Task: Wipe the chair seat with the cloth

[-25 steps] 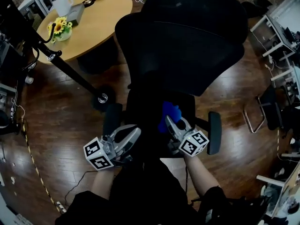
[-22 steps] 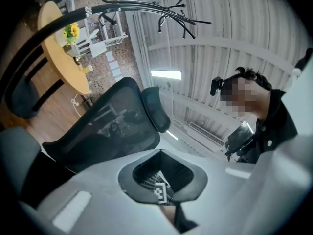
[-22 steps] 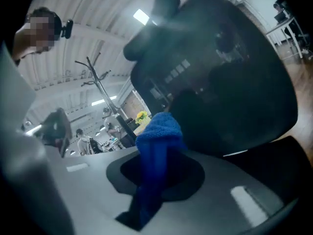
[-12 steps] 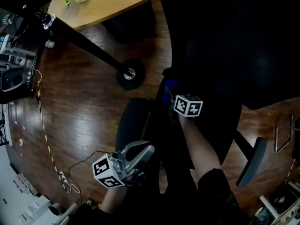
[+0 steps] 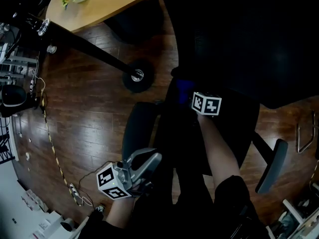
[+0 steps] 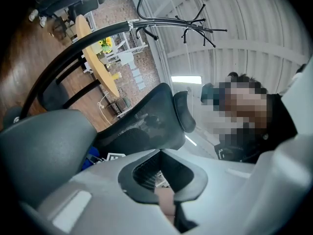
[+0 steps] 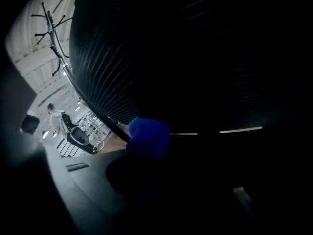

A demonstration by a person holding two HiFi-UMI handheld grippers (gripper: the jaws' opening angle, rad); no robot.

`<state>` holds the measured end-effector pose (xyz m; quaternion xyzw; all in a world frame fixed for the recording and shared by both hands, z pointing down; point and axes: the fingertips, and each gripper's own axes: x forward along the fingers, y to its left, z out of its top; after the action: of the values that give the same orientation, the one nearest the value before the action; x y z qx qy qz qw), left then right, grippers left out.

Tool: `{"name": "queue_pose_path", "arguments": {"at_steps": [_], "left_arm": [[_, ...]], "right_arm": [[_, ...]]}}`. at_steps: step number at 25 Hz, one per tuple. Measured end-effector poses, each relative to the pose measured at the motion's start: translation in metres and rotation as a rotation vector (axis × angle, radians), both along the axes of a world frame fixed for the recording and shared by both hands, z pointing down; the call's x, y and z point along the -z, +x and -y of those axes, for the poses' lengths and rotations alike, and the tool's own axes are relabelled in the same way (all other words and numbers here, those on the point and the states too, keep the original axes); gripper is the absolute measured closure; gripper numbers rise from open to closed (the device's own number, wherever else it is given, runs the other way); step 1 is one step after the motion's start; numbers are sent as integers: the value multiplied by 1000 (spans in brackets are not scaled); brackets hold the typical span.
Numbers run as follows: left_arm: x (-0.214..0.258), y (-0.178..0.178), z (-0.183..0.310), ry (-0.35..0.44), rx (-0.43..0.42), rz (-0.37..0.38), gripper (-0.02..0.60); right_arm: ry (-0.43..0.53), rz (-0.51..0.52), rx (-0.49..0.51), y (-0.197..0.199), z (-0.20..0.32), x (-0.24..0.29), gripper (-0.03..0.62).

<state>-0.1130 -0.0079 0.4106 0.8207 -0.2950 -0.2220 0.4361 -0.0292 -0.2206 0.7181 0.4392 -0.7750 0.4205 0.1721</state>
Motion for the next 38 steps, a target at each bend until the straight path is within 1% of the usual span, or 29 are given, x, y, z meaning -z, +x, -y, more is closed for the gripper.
{"name": "queue_pose_path", "arguments": {"at_steps": [5,9,13,15,17,20,23,25,26,28,30,33,36,38], "left_arm": [[-4,8,4,-1,-55,15,589],[-3,20,8,-2,-91,28,589],[-2,32,10,-4,-117,37,589],[0,39,10,-5,-128,39,589],[1,45,11,-6,-136,39,589],[2,52,11,-4,-146,41,589],[3,56,9,3,-144,41,589],[6,57,5,7,-135,37,588],[7,56,3,9,-131,35,589],[9,50,3,13,-120,31,589],[12,42,6,17,-102,23,588],[17,30,8,23,-77,15,589],[19,24,5,28,-65,9,589],[21,22,2,31,-57,3,588]], "right_arm": [[-27,-67,-218,125,-11,-14,533],[-40,-127,-344,221,-27,-8,533],[-64,-167,-478,300,-50,4,533],[-72,-209,-531,327,-64,15,533],[-65,-250,-556,345,-74,27,533],[-52,-218,-554,357,-78,17,533],[-22,-193,-526,360,-76,14,531],[22,-169,-504,354,-78,26,531],[50,-149,-491,344,-79,34,531],[110,-101,-433,307,-78,52,531],[152,-49,-340,251,-74,72,531],[177,69,-207,156,-69,94,531],[161,161,-76,66,-69,100,531],[135,207,-25,19,-69,95,531]]}}
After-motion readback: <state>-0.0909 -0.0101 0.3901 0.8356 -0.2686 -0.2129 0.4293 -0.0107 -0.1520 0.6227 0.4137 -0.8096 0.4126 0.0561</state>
